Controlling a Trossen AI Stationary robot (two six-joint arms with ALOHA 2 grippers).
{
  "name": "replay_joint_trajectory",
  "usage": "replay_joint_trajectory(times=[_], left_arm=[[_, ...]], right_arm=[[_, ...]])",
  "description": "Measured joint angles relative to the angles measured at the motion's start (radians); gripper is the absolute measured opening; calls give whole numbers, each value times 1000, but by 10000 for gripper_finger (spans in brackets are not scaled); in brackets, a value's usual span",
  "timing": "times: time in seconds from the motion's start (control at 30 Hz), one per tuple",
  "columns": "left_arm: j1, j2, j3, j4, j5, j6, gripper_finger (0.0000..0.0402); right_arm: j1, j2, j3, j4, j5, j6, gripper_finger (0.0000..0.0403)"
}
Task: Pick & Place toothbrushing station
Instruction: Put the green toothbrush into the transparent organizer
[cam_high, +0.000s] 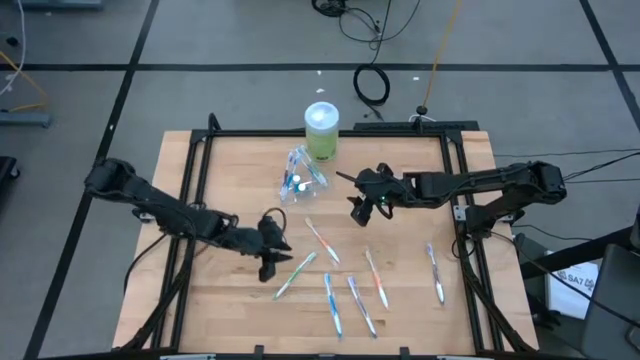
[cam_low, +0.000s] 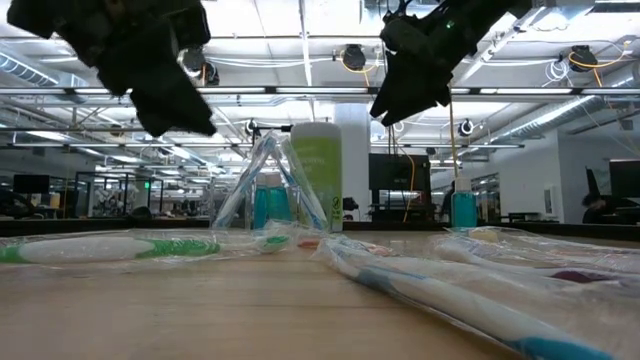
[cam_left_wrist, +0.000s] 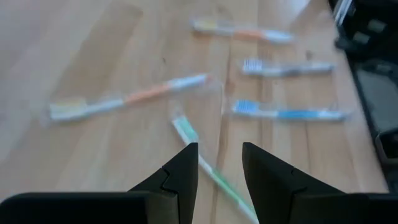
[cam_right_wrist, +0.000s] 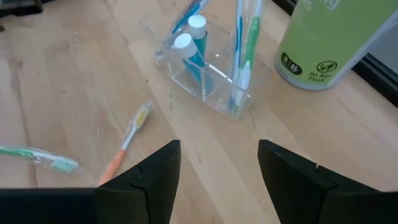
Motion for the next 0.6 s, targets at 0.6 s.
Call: replay_joint_trajectory(times=[0.6], left_arm=[[-44,384,1,359,-85,-10,131]], right_arm=[[62,1,-152,245,-2,40,210]])
